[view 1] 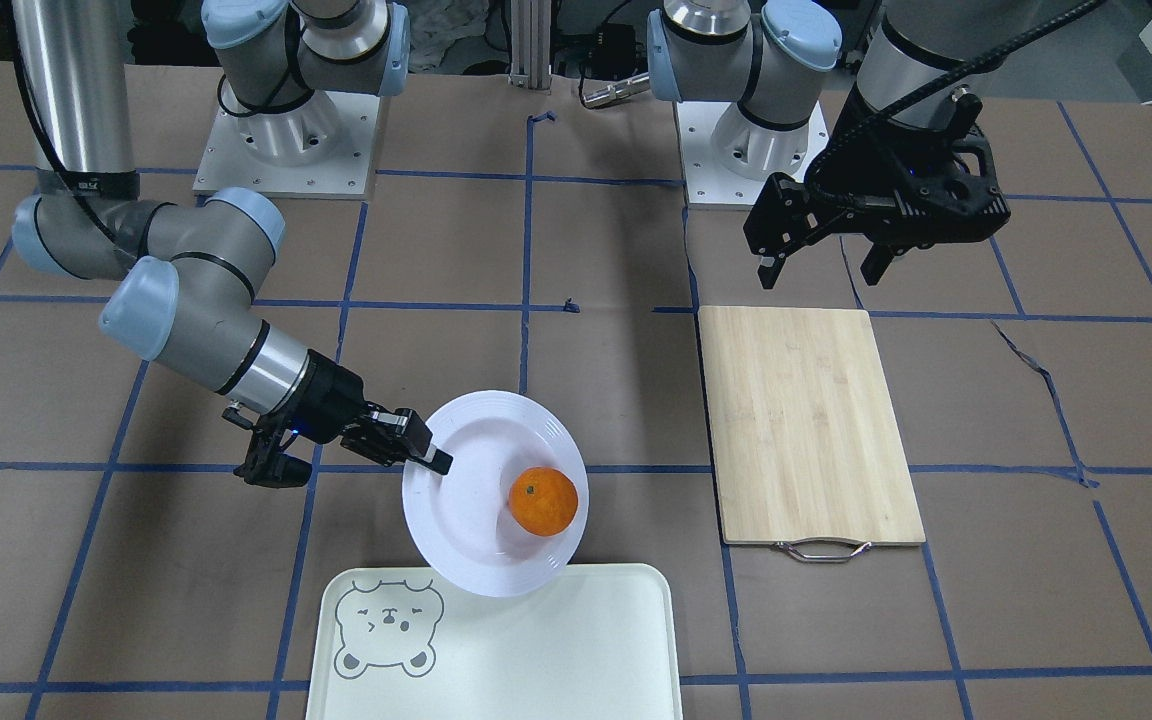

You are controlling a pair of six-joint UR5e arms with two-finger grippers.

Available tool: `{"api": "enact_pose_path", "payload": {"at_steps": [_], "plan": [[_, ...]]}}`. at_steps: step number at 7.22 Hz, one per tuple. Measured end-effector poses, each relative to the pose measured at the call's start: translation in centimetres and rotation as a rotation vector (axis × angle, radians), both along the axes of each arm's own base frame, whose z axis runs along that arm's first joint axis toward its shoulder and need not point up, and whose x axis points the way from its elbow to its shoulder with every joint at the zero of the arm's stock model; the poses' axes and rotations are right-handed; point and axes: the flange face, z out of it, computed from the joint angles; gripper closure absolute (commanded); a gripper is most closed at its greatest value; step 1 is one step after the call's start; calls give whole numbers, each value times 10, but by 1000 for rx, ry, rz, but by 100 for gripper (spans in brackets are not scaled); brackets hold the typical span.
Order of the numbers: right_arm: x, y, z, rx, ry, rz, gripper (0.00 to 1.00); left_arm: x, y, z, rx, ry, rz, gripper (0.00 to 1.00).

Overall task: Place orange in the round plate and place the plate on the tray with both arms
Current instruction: 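Lift the plate with the orange and carry it onto the bear tray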

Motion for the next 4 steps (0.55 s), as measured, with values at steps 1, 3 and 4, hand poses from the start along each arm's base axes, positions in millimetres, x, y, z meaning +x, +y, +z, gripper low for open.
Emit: {"api": "enact_pose_path", "payload": {"at_steps": [1,3,4], "plan": [[-3,-1,3,-12,-28,-1,100,0,2,0,0,-1,0,0],[-5,-5,11,-48,-94,5,100,1,5,-2,5,-2,0,0],[-6,-14,18,-75,-121,11,100,2,6,-2,5,-2,2,0]]}}
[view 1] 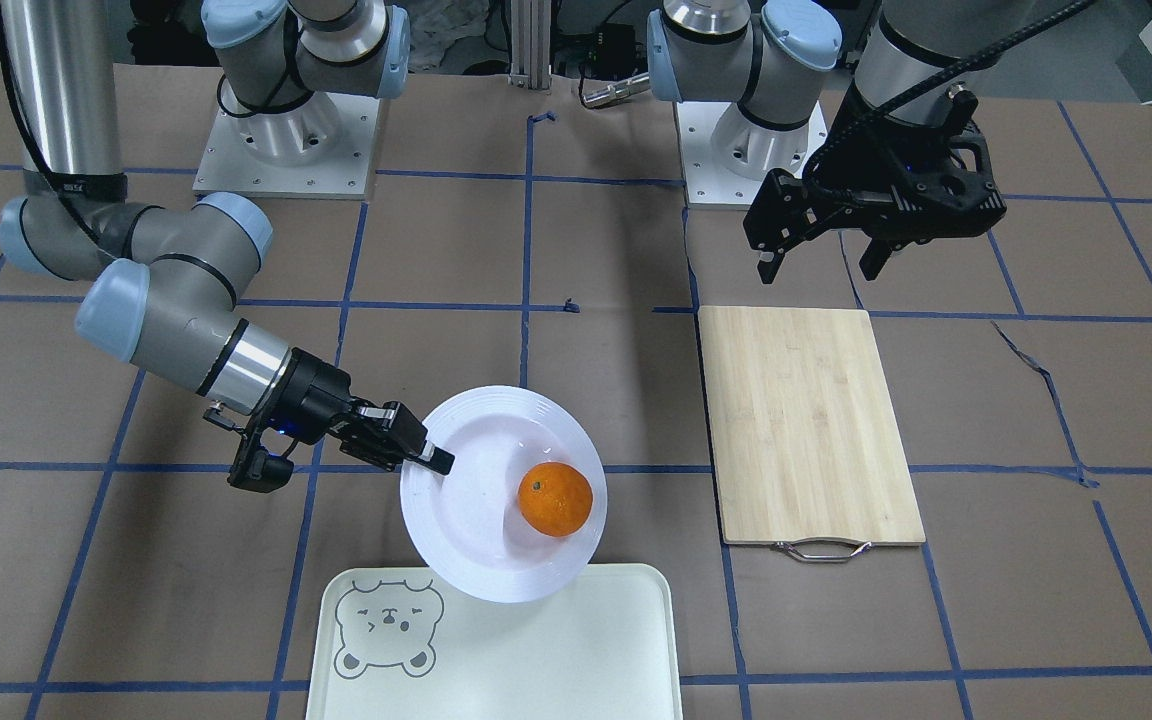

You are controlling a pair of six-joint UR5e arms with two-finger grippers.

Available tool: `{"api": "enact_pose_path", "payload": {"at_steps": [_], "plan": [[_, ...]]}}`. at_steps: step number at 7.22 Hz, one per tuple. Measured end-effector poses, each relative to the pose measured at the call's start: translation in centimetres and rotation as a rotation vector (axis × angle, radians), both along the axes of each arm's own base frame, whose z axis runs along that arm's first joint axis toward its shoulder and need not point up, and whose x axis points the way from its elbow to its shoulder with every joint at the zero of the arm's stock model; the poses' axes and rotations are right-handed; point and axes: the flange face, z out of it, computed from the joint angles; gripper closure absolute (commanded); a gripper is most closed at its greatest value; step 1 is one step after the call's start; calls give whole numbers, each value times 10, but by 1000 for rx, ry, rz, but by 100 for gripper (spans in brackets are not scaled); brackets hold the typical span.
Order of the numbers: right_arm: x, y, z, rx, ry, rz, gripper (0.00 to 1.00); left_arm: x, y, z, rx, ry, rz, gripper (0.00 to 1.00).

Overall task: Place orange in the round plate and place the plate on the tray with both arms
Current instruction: 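Lift the plate with the orange and carry it onto the bear tray, then lower the plate onto the tray with the right gripper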

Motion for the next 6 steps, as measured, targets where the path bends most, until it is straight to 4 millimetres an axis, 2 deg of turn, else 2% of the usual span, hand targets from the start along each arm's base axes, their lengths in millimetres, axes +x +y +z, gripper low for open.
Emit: {"api": "enact_pose_path", "payload": {"at_steps": [1,3,4,5,6], "plan": [[-3,-22,8,-34,-11,1,100,0,1,1,-2,1,1,0],[-11,-94,11,-103,-11,0,100,0,2,2,-5,3,2,0],[-15,-130,1,-127,-13,1,100,1,2,2,-4,2,3,0],[-17,-156,-14,-137,-24,5,100,1,2,1,-3,1,3,0],[-18,-169,-28,-134,-36,9,100,1,1,0,-1,1,4,0]]}}
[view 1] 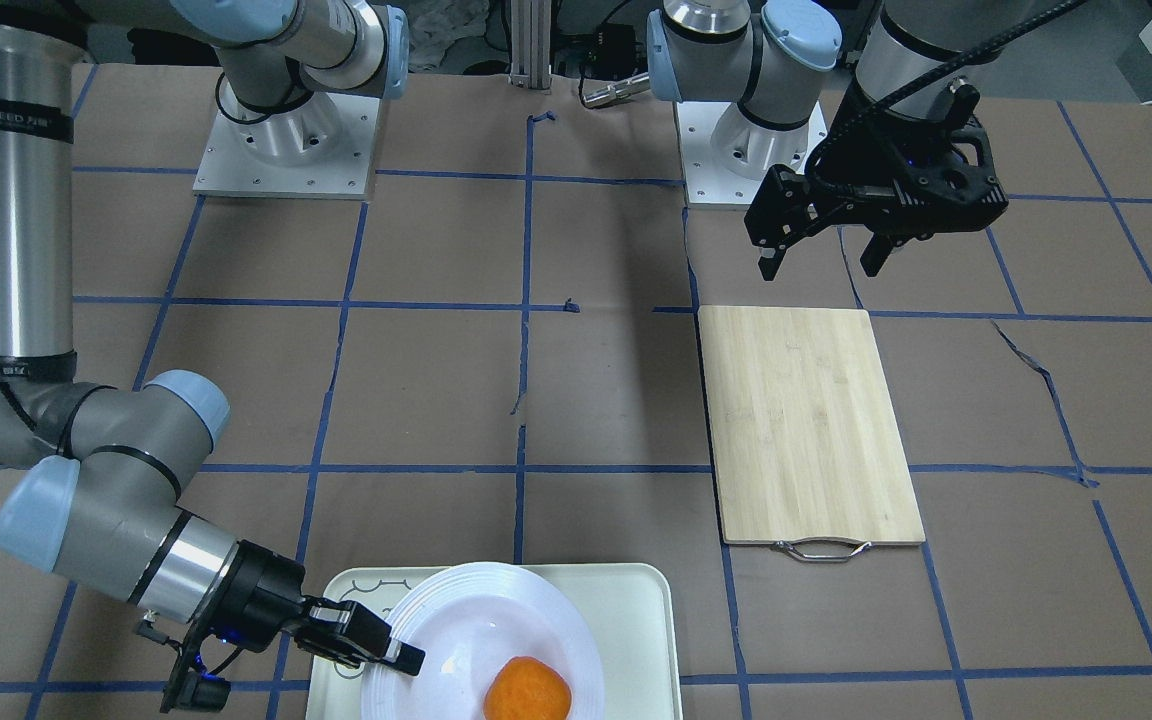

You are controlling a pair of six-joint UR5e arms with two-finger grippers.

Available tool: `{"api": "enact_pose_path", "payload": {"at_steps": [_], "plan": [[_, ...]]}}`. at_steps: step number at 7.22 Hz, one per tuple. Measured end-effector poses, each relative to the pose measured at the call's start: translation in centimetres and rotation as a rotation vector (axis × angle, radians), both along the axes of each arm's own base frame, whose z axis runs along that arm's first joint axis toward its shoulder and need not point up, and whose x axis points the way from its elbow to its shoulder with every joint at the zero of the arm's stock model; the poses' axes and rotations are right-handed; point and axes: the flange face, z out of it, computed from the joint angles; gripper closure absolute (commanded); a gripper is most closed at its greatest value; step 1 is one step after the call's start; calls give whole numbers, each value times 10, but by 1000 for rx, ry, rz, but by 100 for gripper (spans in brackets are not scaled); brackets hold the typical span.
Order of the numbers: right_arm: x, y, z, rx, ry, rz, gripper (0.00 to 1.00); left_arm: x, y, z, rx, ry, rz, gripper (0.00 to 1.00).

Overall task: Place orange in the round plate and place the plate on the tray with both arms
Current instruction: 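Lower the plate onto the tray with the right gripper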

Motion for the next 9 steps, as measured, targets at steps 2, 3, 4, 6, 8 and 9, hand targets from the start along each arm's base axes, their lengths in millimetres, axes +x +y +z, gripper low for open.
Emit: {"api": "enact_pose_path", "payload": {"at_steps": [2,3,4,6,8,9], "plan": [[0,-6,-19,20,-9,3,100,1,-3,1,-5,-4,2,0],[0,-5,-26,29,-10,4,100,-1,3,6,-9,-6,-1,0],[1,-2,-33,40,-11,6,100,-2,8,10,-17,-7,-2,0],[1,1,-37,52,-9,5,76,-2,7,8,-13,-7,-1,0],[-1,4,-39,70,22,-15,53,-4,10,10,-11,-6,-6,0],[-2,5,-42,82,41,-26,44,-4,8,9,-8,-6,-5,0]]}}
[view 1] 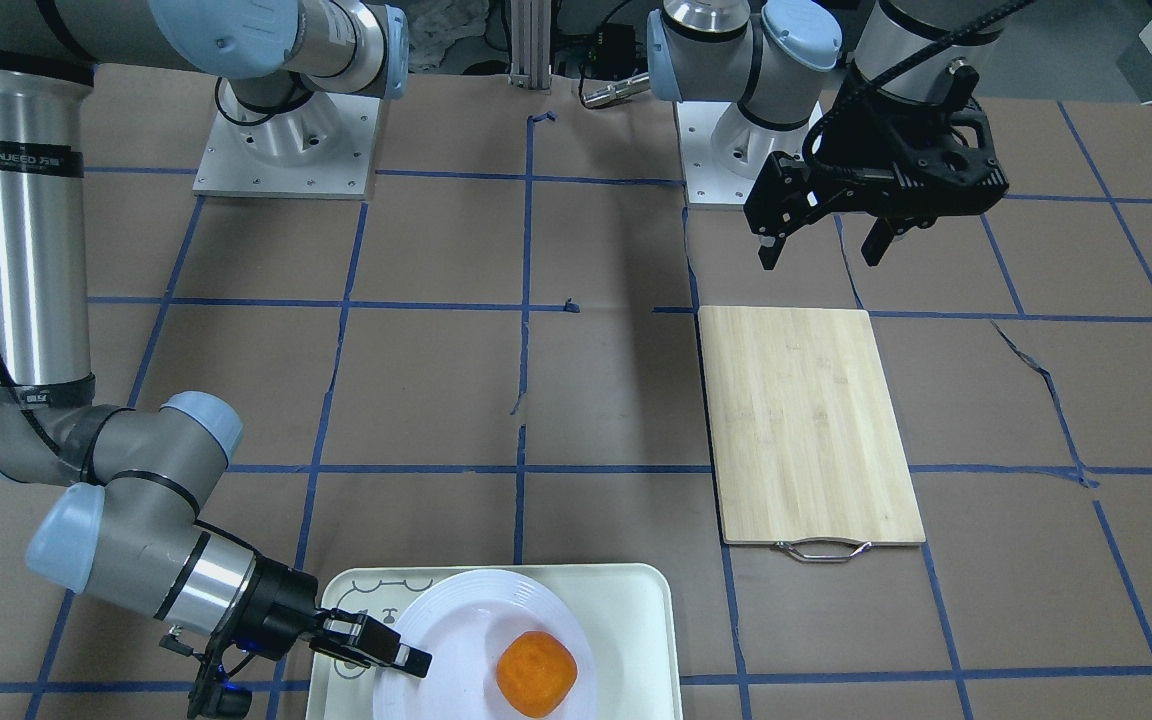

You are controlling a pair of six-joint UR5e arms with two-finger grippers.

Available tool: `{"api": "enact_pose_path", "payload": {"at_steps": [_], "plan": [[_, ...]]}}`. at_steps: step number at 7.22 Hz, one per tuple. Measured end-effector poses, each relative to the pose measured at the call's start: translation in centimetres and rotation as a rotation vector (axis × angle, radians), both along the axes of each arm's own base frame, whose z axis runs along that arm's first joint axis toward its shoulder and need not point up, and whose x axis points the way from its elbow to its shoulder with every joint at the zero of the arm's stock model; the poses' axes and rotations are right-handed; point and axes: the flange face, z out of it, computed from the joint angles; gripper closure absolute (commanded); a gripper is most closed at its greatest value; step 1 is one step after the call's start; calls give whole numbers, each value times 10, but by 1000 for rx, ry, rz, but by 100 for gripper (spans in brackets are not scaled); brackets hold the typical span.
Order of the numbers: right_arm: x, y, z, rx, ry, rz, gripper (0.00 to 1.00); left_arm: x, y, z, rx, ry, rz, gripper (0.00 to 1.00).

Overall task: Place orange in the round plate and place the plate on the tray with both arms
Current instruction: 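Lower the plate onto the tray with the right gripper, then open the right gripper and withdraw it from the plate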

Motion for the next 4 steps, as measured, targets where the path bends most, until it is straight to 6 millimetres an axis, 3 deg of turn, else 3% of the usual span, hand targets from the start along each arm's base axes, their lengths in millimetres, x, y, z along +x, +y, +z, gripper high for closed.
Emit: {"api": "enact_pose_path", "payload": {"at_steps": [2,4], "plan": [[-3,1,3,1,45,-17,0,-1,2,5,-8,1,-2,0],[-12,-1,28,-35,164,-53,0,1,-1,4,-11,3,4,0]]}}
